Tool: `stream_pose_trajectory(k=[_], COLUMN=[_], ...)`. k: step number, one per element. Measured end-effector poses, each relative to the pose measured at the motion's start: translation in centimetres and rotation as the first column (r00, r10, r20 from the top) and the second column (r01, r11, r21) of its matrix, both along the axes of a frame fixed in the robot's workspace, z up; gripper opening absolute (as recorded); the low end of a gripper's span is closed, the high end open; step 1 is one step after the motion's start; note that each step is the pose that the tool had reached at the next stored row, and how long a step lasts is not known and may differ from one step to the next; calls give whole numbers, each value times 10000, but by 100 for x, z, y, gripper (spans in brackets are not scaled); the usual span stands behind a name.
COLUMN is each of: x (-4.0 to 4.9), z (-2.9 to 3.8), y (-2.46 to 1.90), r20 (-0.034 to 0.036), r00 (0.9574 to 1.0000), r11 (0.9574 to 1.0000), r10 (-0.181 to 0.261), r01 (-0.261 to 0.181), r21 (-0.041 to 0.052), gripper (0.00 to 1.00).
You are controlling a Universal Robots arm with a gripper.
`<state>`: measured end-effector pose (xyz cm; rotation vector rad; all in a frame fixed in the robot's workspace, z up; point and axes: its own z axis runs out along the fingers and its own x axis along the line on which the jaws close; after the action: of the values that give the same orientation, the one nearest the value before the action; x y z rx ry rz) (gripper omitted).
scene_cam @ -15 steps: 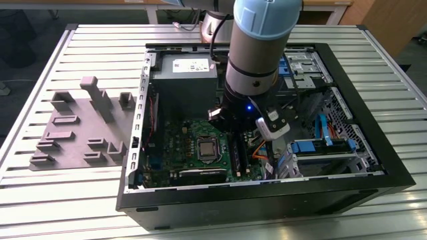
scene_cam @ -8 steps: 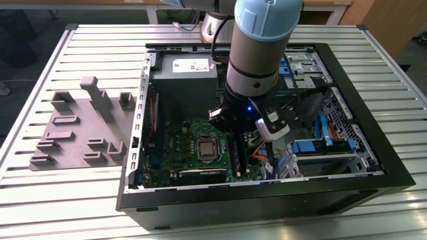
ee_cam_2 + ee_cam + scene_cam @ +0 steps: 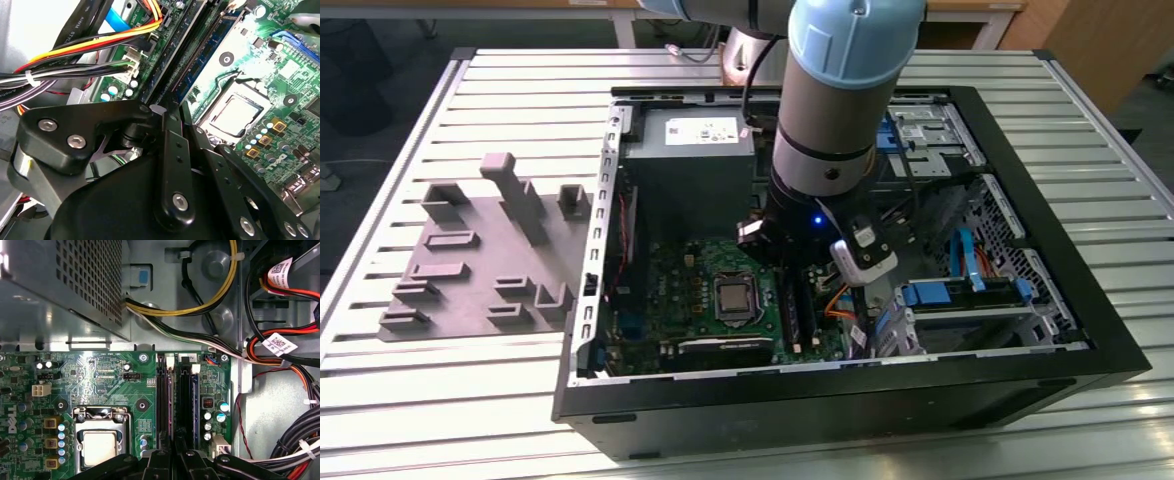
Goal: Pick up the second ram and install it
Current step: 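Insert the second ram into the second slot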
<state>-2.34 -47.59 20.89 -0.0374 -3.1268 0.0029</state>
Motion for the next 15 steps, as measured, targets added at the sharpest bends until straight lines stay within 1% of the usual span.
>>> stream_pose_trajectory(k=[5,6,7,9,12,13,15], x=[0,0,0,0,0,0,0], z=[-1,1,10,53,158,181,190], y=[0,0,0,0,1,0,1], r20=[1,1,1,0,1,1,1], r00=[10000,10000,10000,10000,10000,10000,10000], r11=[10000,10000,10000,10000,10000,10000,10000], r10=[0,0,0,0,0,0,0], r01=[0,0,0,0,0,0,0], r21=[1,2,2,1,2,2,4], gripper=[15,22,22,22,22,22,20])
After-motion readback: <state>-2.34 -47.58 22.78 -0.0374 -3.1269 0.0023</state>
